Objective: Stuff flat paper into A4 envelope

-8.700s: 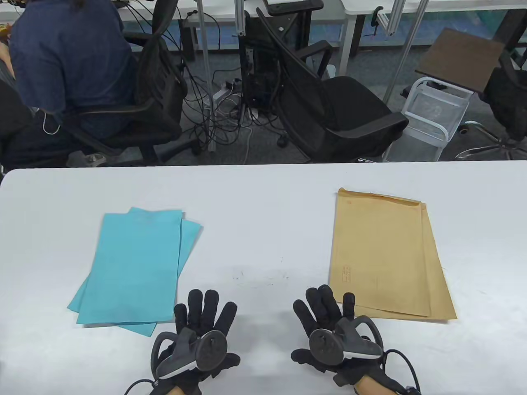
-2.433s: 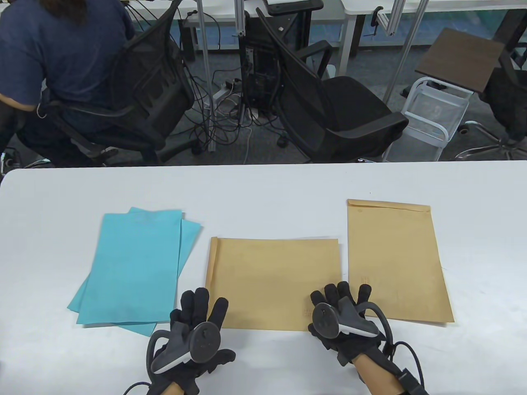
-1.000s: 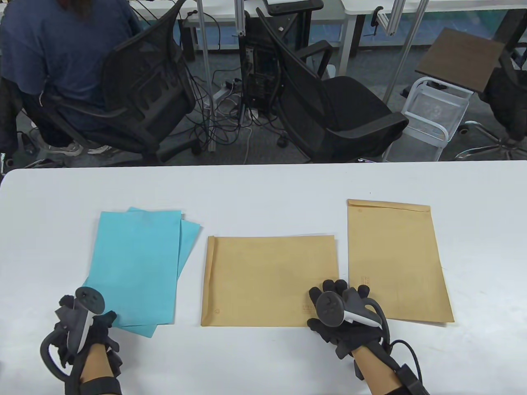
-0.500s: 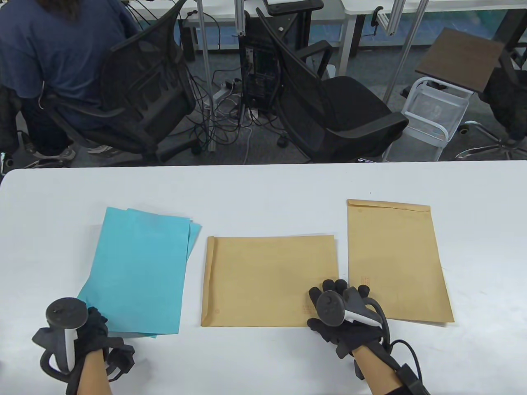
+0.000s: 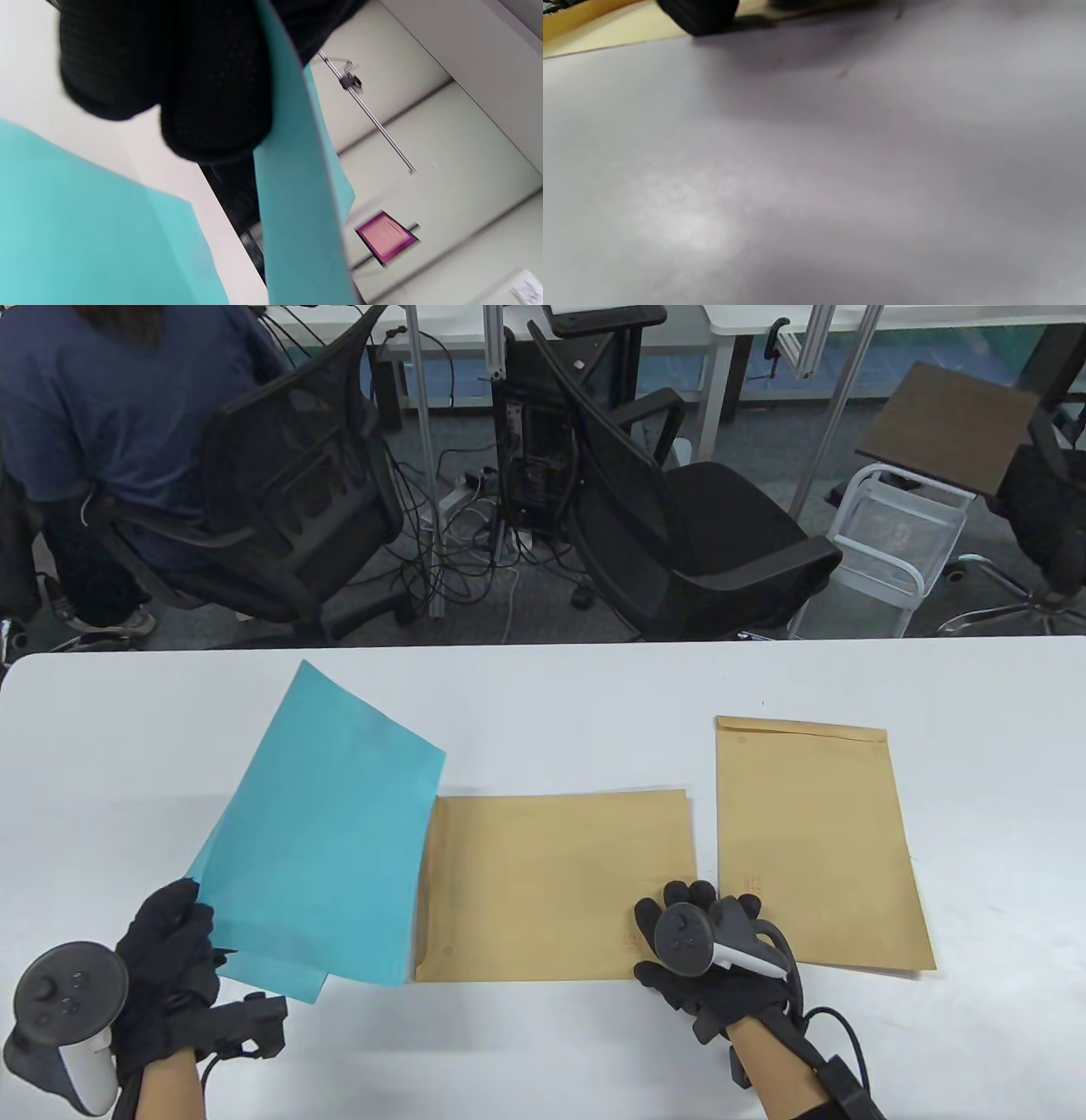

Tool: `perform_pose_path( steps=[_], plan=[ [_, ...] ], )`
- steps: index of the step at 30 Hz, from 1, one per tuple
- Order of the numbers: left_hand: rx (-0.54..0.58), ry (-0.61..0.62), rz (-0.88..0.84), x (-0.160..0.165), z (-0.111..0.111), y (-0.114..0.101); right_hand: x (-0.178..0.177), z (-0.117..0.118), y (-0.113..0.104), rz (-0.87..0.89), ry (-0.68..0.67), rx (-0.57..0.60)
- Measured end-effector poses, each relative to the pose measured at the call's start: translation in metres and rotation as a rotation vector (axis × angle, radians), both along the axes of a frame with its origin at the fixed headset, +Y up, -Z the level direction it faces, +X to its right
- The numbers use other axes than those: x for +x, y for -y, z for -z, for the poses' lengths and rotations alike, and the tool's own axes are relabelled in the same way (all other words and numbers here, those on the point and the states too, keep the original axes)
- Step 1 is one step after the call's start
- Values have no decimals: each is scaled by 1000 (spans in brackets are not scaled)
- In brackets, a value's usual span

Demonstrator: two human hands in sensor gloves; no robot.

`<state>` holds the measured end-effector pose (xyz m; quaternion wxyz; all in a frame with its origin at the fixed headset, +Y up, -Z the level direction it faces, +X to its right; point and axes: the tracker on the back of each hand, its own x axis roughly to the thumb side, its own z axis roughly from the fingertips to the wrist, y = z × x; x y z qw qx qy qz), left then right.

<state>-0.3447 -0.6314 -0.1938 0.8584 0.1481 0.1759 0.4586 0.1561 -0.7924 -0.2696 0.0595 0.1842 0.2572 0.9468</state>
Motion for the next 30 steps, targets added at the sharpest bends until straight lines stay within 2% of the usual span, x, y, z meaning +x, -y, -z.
perform_pose_path(
  steps=[4,10,16,21,30],
  plan=[
    [-68,208,-23,28,12,-11,0,0,0,0,1,0],
    [-201,328,80,57,30,-18,0,-1,0,-3,3,-2],
    [-279,334,239,71,39,-36,0,-1,0,4,5,-6],
    [-298,312,373,80,42,-55,0,-1,0,7,6,-8],
    [-323,250,691,93,37,-101,1,-1,1,12,7,-12]
  ],
)
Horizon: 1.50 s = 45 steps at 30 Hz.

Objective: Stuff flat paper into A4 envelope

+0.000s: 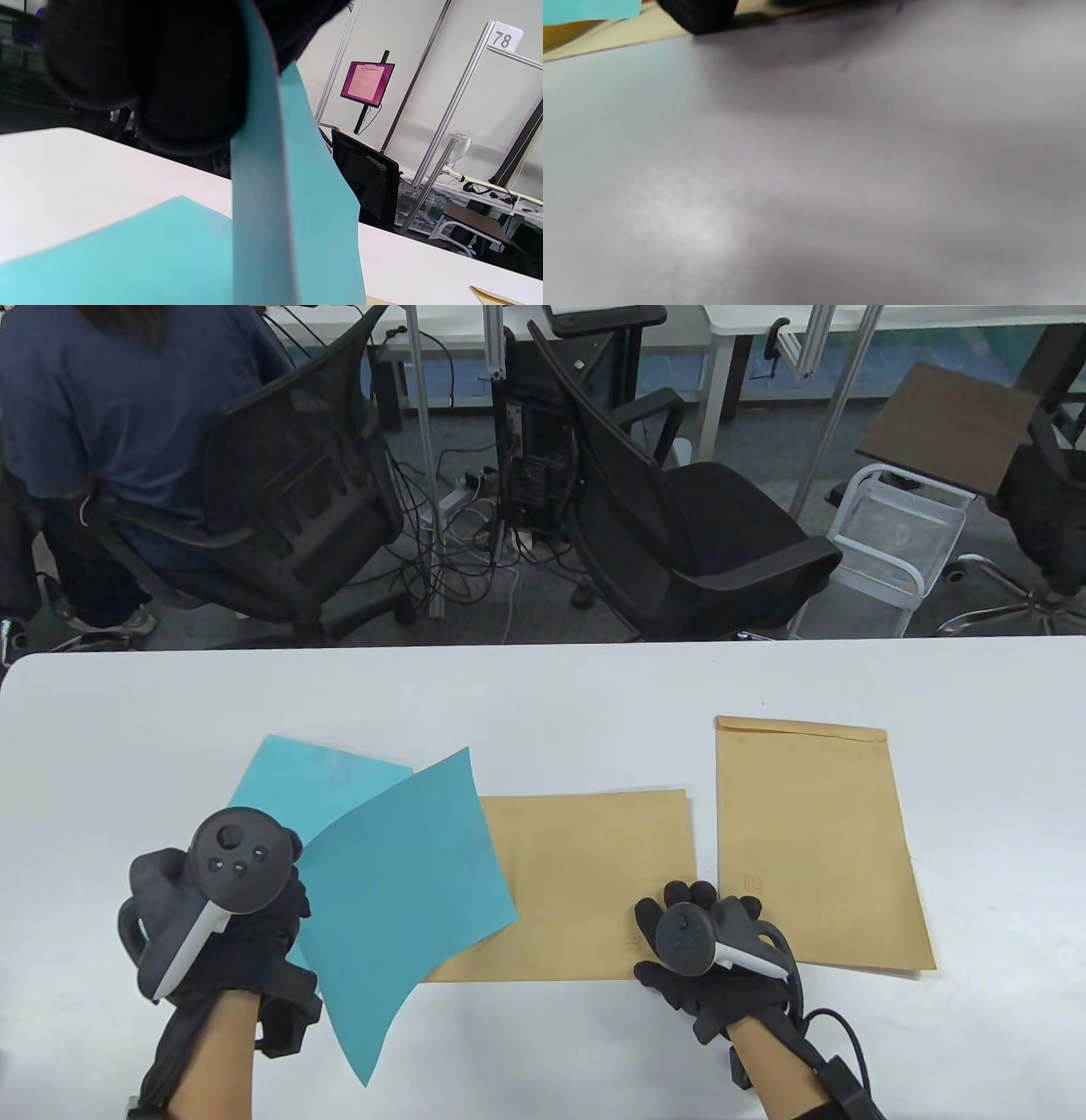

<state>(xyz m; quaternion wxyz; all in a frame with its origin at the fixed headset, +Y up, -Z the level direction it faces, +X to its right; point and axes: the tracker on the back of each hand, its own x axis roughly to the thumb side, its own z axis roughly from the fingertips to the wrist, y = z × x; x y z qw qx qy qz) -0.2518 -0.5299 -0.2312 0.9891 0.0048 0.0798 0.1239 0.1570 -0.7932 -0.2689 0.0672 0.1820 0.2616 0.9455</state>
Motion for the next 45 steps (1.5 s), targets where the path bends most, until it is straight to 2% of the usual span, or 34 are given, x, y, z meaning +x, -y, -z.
perform_pose_path(
  steps=[4,10,14,21,33,35,45],
  plan=[
    [32,-27,97,3,-4,-13,0,0,0,-1,1,-1],
    [34,-64,230,7,-6,-21,0,0,0,-2,1,-1],
    [42,-82,270,7,-9,-28,0,0,0,0,1,-2],
    [-3,-96,276,4,-10,-30,0,0,0,3,1,-4],
    [-8,-105,248,-6,-16,-35,0,0,0,5,1,-6],
    [7,-100,277,-6,-16,-34,0,0,0,4,1,-6],
    [-65,-51,200,-4,-13,-29,0,0,0,8,2,-10]
  ],
)
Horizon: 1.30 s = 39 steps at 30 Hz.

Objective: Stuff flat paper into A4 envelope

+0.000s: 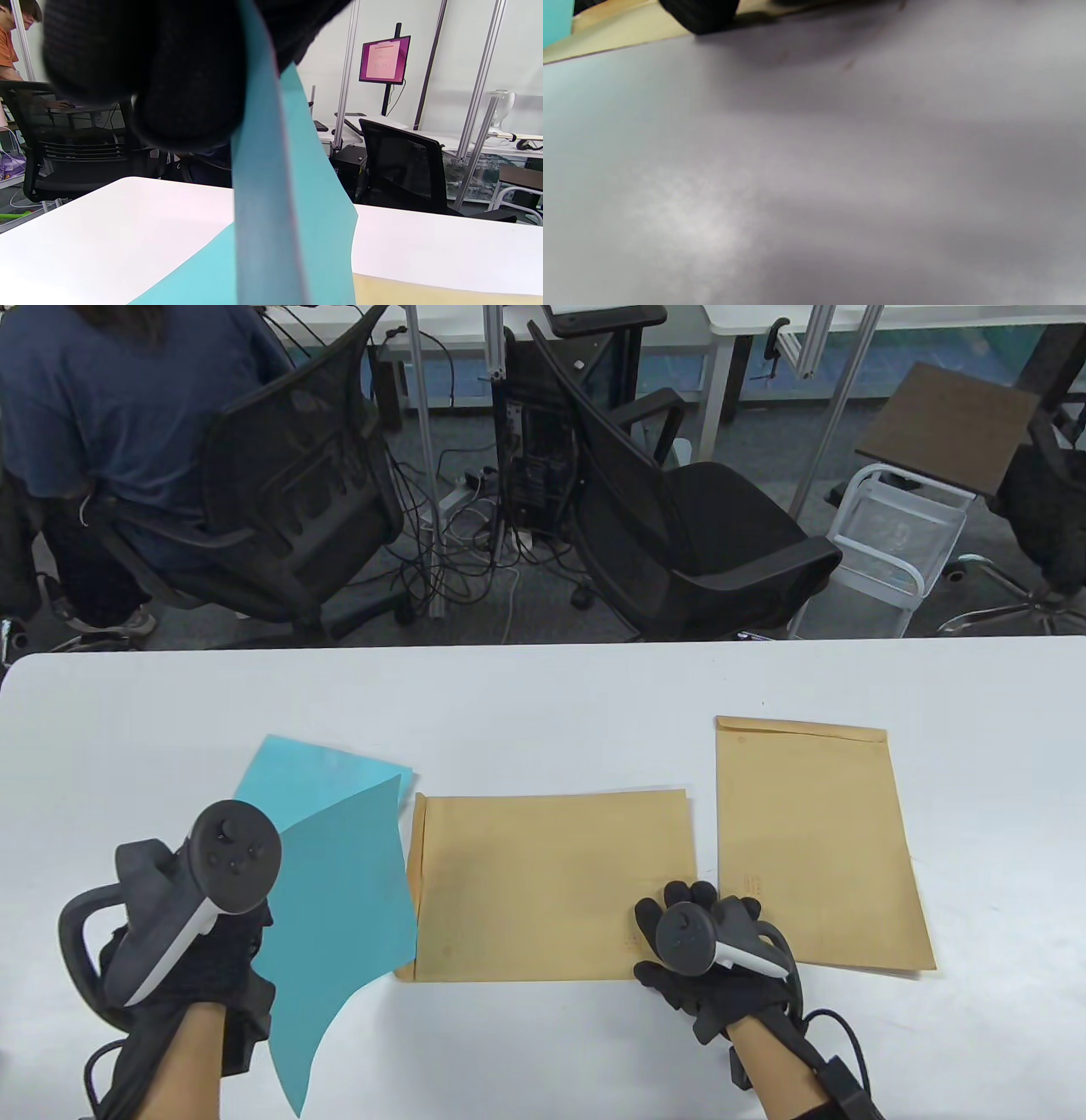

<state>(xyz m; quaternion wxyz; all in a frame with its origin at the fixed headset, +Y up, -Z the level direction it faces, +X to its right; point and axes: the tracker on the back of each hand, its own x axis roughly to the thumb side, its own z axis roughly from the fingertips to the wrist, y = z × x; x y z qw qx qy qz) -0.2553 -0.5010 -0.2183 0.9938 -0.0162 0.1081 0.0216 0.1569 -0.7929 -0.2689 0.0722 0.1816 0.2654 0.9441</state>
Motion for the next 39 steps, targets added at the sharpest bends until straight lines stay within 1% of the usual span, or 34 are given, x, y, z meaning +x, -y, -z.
perform_pose_path(
  steps=[6,8,9,15,23,25,26,27,31,35,39],
  plan=[
    [-11,14,9,6,6,8,0,0,0,2,0,-1],
    [3,17,8,8,9,11,0,0,0,3,1,-3],
    [21,14,8,10,11,13,0,0,0,3,1,-2],
    [0,-15,25,14,26,23,0,0,1,5,1,-5],
    [-39,-96,-1,-1,47,29,1,-1,1,8,3,-8],
    [-94,-79,-18,-4,53,33,1,-1,1,11,3,-10],
    [-123,-48,-32,-5,56,35,1,-1,1,11,3,-10],
    [-170,-44,-60,-7,58,37,1,-1,2,12,3,-11],
    [-183,-32,-58,-12,64,38,1,-1,2,12,4,-11],
    [-184,-27,-93,-19,69,39,1,-1,2,15,5,-13],
    [-196,-40,-90,-23,75,42,1,-1,1,13,9,-14]
  ],
)
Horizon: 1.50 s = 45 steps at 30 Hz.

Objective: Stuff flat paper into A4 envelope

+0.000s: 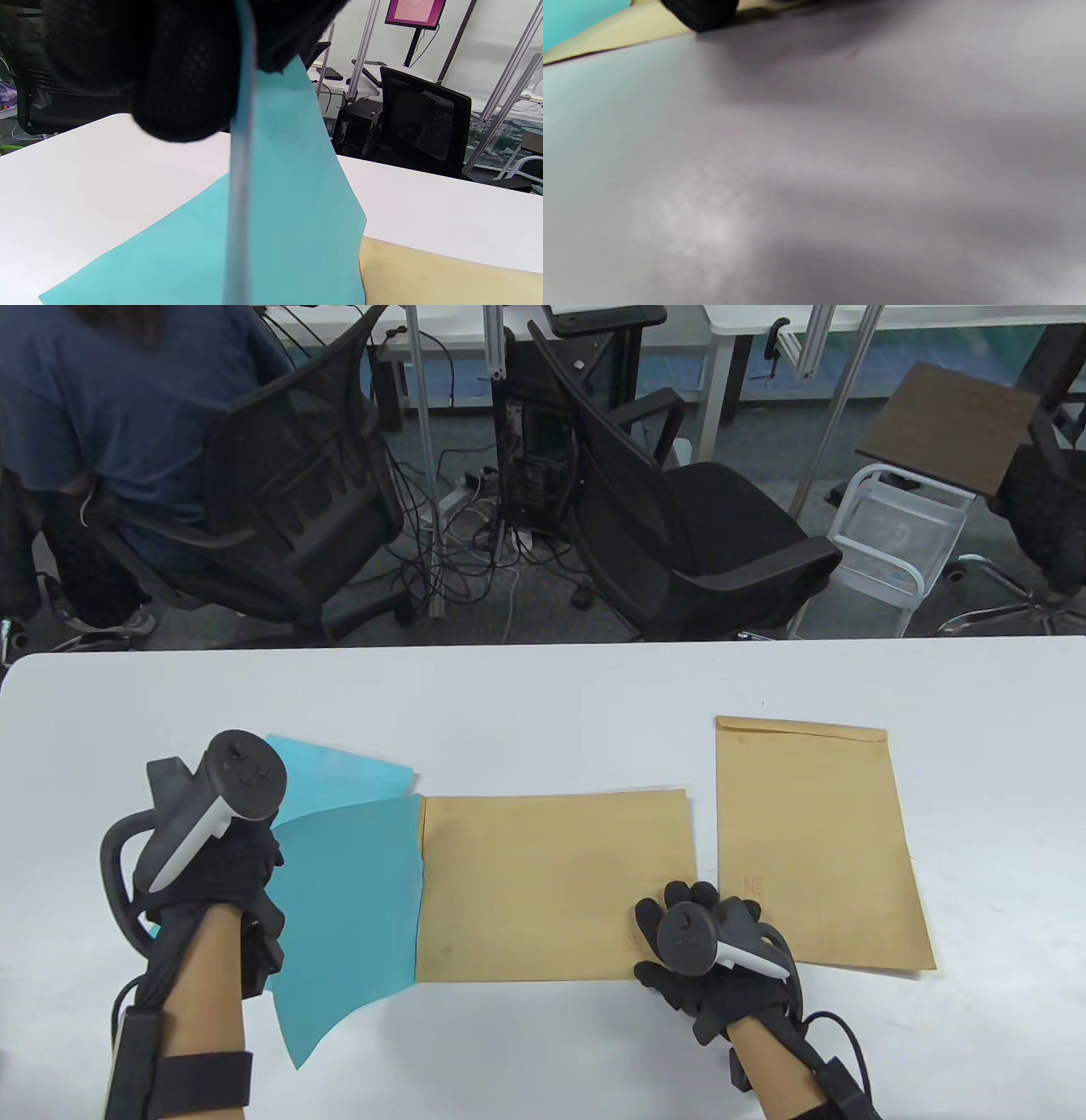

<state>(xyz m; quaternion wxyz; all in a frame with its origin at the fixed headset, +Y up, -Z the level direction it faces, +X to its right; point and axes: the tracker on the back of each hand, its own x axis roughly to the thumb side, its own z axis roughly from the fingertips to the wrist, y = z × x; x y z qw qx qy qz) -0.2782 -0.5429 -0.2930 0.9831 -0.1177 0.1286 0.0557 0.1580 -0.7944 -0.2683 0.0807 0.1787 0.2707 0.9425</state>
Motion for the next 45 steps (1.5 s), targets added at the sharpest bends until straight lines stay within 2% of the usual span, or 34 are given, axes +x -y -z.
perform_pose_path(
  steps=[11,16,20,23,26,32,40,45],
  plan=[
    [-74,-29,78,-5,23,13,0,0,1,7,-1,1],
    [-98,-78,33,-12,32,17,0,0,1,9,-2,1],
    [-109,-114,-71,-18,36,20,0,0,1,9,-2,2],
    [-135,-110,-26,-18,38,20,0,0,1,11,-3,2],
    [-104,-102,1,-15,41,24,0,0,1,12,-3,2],
    [-148,-69,157,-3,52,37,1,0,1,16,-4,1],
    [-72,-40,215,10,64,44,1,0,2,21,-5,-1],
    [-65,-52,227,10,68,51,1,0,2,23,-6,-2]
  ],
)
